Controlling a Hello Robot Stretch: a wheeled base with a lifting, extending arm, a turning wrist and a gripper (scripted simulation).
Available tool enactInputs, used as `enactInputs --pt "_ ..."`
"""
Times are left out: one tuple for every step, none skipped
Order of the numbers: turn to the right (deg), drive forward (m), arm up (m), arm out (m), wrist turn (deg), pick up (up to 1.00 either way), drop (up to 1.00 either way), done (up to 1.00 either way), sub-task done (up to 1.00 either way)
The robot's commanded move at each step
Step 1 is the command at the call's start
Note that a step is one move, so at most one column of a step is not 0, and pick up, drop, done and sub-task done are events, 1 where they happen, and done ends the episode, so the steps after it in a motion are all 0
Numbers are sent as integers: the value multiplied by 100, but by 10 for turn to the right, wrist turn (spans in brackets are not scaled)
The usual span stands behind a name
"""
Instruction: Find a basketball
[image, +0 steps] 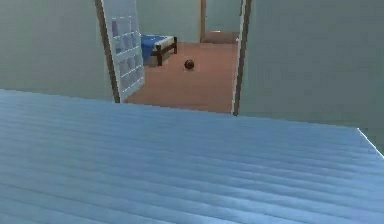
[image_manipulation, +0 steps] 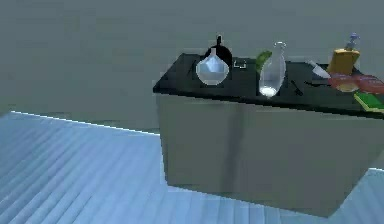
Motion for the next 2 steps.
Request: enactInputs --pt "0 100 0 0 0 0 0 0 0" --pt "0 100 0 0 0 0 0 0 0"
